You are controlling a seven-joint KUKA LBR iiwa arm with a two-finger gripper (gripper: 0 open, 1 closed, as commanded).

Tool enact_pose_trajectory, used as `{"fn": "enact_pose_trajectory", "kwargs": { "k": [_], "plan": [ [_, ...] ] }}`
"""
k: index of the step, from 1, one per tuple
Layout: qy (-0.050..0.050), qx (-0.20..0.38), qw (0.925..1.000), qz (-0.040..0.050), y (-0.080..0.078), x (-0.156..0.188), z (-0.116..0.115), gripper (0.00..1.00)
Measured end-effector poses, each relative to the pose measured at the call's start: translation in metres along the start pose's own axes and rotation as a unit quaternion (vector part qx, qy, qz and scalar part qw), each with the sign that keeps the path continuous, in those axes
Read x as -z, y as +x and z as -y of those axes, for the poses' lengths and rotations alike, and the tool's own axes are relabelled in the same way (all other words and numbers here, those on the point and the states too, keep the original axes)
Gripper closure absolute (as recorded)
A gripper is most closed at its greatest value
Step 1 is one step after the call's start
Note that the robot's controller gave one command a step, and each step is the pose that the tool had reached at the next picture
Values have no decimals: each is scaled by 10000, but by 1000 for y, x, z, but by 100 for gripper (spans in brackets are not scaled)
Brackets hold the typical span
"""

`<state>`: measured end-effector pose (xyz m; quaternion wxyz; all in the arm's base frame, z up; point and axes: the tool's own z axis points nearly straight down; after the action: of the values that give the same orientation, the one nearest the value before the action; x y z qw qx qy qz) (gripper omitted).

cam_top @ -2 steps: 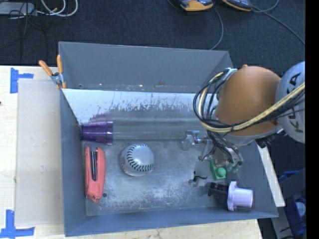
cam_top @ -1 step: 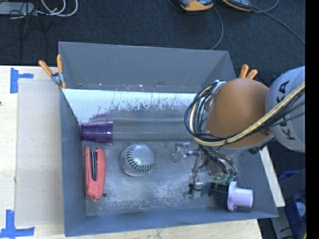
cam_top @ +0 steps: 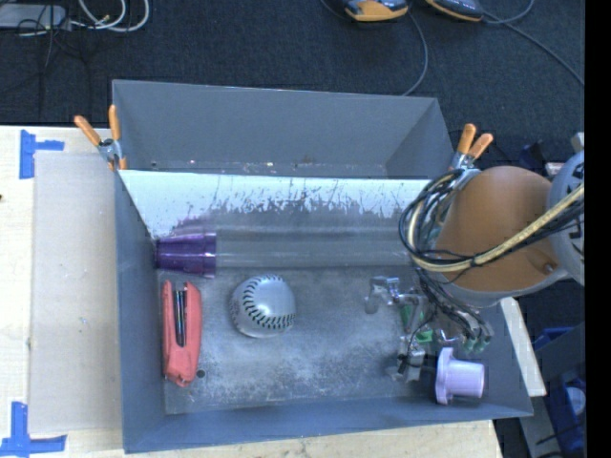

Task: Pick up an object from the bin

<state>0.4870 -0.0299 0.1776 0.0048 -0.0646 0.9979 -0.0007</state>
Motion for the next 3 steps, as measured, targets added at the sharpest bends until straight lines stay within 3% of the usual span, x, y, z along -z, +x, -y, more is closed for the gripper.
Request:
{"fn": "enact_pose_trajectory", "kwargs": {
  "k": [1,2,3],
  "plan": [
    [-7,-85,9999,-56,11,-56,61,0],
    [-3,-178,9998,-45,15,-41,36,0],
    [-16,-514,9987,-25,-2,-79,61,0]
  ]
}}
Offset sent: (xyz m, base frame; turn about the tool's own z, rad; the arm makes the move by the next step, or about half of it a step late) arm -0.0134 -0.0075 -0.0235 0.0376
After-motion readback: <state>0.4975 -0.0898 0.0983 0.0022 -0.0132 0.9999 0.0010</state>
